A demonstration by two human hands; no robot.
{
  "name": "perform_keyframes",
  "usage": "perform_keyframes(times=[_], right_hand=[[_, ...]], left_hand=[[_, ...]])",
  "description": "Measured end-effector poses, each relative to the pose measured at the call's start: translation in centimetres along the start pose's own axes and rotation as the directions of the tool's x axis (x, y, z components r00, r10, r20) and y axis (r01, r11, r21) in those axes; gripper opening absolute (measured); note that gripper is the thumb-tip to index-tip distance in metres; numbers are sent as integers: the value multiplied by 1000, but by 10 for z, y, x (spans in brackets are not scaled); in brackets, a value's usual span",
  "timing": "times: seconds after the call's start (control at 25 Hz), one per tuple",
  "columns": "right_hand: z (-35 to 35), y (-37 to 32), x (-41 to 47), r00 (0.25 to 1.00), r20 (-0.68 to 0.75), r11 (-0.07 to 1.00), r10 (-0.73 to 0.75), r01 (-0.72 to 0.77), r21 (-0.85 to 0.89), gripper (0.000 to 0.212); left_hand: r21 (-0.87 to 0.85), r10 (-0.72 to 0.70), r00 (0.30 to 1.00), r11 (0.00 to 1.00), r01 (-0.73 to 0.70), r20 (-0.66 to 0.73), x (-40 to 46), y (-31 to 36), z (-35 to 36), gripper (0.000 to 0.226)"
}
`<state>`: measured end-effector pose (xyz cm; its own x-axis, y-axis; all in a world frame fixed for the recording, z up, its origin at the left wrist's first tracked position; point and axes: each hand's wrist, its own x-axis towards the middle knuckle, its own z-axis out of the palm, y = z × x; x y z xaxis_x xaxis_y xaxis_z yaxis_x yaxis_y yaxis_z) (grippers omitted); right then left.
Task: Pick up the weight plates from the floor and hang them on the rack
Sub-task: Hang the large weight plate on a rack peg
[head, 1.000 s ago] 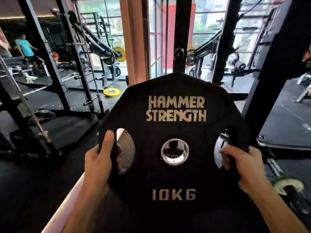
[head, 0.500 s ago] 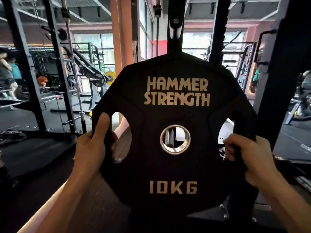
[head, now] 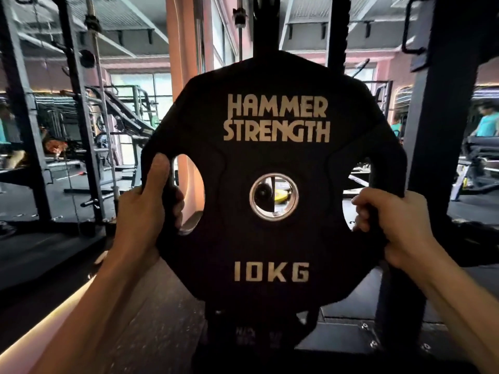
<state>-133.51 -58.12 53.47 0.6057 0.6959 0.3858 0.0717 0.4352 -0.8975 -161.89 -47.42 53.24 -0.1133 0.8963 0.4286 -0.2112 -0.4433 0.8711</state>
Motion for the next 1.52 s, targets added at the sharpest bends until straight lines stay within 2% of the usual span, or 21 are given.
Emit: perform_keyframes(times=[0.2, 0.4, 0.68, 0.76, 0.84, 1.0, 1.16, 1.52], right_hand=[[-2, 24, 17, 999, -28, 999, -18, 17, -29, 37], [10, 43, 51, 997, -33, 998, 64, -64, -6, 29], [30, 67, 99, 993, -66, 995, 93, -95, -27, 20], [34, 77, 112, 992, -79, 994, 93, -98, -56, 19], [38, 89, 124, 991, -96, 992, 91, -99, -82, 18], [46, 119, 144, 987, -119, 987, 107, -120, -108, 19], [51, 135, 169, 988, -124, 987, 89, -104, -124, 16], [60, 162, 206, 992, -127, 990, 25, -42, -136, 18]], left_hand=[[-13, -1, 999, 1000, 1, 34, 17, -28, 10, 63], [22, -5, 999, 1000, 4, 35, 52, -43, 22, 64], [88, -47, 999, 995, 45, 23, 105, -77, 36, 79], [118, -57, 998, 991, 57, -3, 118, -91, 40, 95], [133, -88, 996, 987, 89, -12, 129, -105, 45, 101], [173, -116, 992, 977, 121, -39, 143, -129, 56, 77], [130, -133, 991, 982, 136, -32, 163, -148, 67, 66], [74, -73, 997, 995, 71, 28, 198, -172, 86, 60]])
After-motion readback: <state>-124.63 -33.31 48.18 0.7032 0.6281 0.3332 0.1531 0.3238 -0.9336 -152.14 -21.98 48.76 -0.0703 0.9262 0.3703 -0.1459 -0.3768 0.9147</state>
